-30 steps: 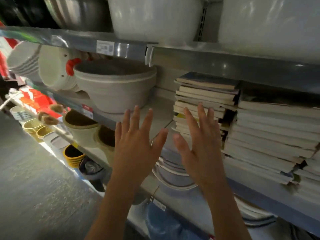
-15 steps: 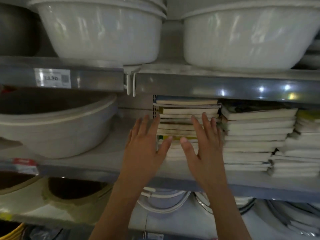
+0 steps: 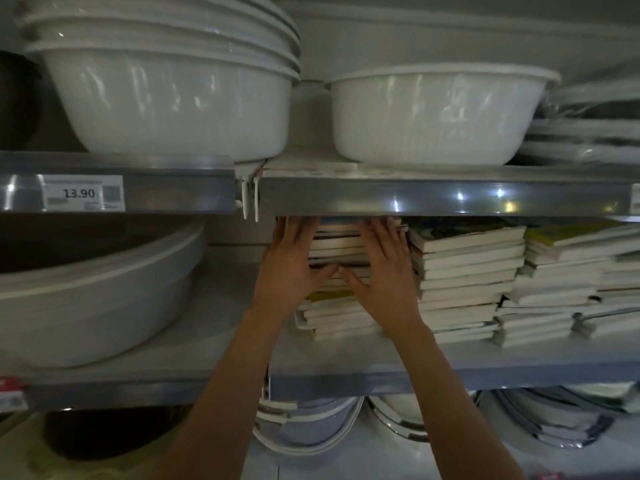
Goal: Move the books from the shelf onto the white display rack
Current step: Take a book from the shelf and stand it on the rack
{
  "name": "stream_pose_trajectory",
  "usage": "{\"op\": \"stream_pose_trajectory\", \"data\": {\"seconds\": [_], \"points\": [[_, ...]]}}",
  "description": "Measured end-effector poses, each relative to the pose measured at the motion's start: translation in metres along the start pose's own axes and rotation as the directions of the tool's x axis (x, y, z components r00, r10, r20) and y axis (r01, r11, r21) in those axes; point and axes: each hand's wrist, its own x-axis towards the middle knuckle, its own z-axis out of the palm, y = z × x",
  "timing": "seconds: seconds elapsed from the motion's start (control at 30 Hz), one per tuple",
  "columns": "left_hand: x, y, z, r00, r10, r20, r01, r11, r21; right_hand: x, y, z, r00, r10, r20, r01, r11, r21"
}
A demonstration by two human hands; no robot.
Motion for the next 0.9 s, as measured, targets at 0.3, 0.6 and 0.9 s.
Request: {"op": "stream_pose_trajectory", "data": {"seconds": [0.3, 0.6, 0.9], "points": [[-0.003, -0.008, 0.004, 0.997, 0.048, -0.065, -0.053, 0.995, -0.09, 0.011, 0.009, 0.004, 0.993, -0.031, -0.116, 0.018, 0.994, -0.108], [-0.012, -0.01, 0.006, 0.988, 0.071, -0.135, -0.077, 0.996, -0.041, 0.013, 0.02, 0.006, 0.983, -0.131, -0.132, 0.12, 0.989, -0.088], [-0.032, -0.005, -0.008, 0.979, 0.038, -0.198, -0.066, 0.989, -0.135, -0.003, 0.007, 0.0, 0.979, -0.101, -0.18, 0.1, 0.995, -0.018]]}}
